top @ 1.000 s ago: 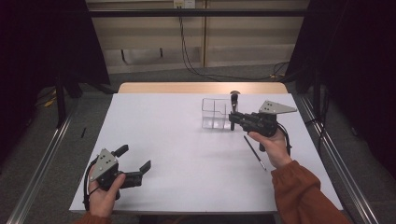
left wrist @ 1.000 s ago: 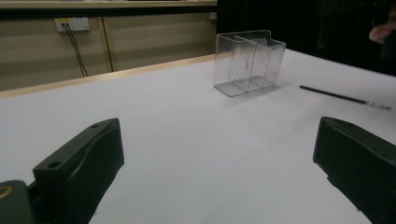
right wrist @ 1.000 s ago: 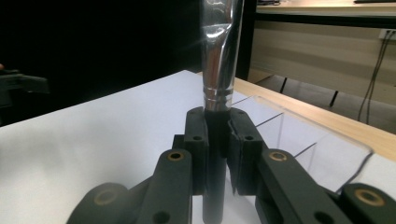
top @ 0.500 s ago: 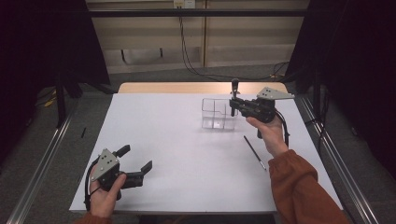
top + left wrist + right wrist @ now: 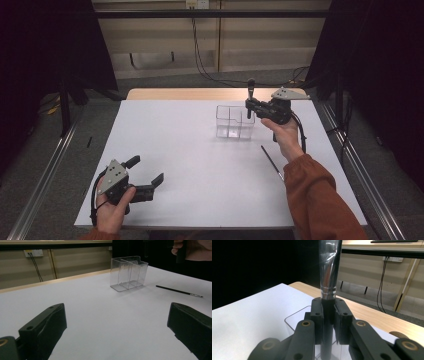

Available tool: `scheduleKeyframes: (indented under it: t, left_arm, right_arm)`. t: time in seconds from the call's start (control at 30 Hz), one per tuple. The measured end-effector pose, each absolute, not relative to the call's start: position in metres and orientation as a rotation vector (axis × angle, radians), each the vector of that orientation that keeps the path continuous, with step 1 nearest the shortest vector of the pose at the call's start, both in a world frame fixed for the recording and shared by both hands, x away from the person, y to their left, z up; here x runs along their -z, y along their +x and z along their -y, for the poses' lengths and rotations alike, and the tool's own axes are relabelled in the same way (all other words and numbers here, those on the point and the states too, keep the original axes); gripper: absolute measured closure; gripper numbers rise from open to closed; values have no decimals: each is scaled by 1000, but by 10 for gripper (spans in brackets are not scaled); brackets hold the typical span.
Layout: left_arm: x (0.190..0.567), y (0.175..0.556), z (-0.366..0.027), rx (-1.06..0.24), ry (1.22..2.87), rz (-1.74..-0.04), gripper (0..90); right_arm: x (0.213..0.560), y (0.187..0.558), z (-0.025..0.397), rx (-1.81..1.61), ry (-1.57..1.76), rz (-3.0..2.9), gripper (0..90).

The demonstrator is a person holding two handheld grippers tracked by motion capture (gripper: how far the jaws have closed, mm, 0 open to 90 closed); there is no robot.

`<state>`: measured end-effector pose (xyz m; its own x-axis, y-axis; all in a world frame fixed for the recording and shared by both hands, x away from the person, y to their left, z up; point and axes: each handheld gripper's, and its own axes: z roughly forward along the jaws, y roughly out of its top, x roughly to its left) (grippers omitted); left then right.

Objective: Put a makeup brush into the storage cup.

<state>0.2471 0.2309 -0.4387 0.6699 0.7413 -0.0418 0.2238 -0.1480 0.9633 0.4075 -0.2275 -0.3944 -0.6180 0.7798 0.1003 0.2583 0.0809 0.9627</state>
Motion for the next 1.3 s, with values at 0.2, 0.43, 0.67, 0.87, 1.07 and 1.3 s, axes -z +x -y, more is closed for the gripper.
scheduleKeyframes:
  t: [0.2,0.43,0.67,0.87,1.07,1.3]
  left_arm:
    - [440,249,-232,-534,1703,-777,25]
    - [440,249,-234,-539,1704,-781,25]
    - [441,250,-234,-538,1702,-777,26]
    - [442,251,-233,-533,1711,-780,26]
    - [442,251,-234,-544,1710,-784,25]
    - [443,252,-234,-546,1713,-782,24]
  right_arm:
    - [399,412,227,-1541,1049,-1912,799]
    - [403,413,225,-1537,1047,-1906,799]
    - [411,415,225,-1530,1061,-1911,799]
    - [417,415,225,-1526,1065,-1925,798]
    - [425,413,225,-1523,1068,-1932,798]
    - [434,414,225,-1502,1091,-1955,798]
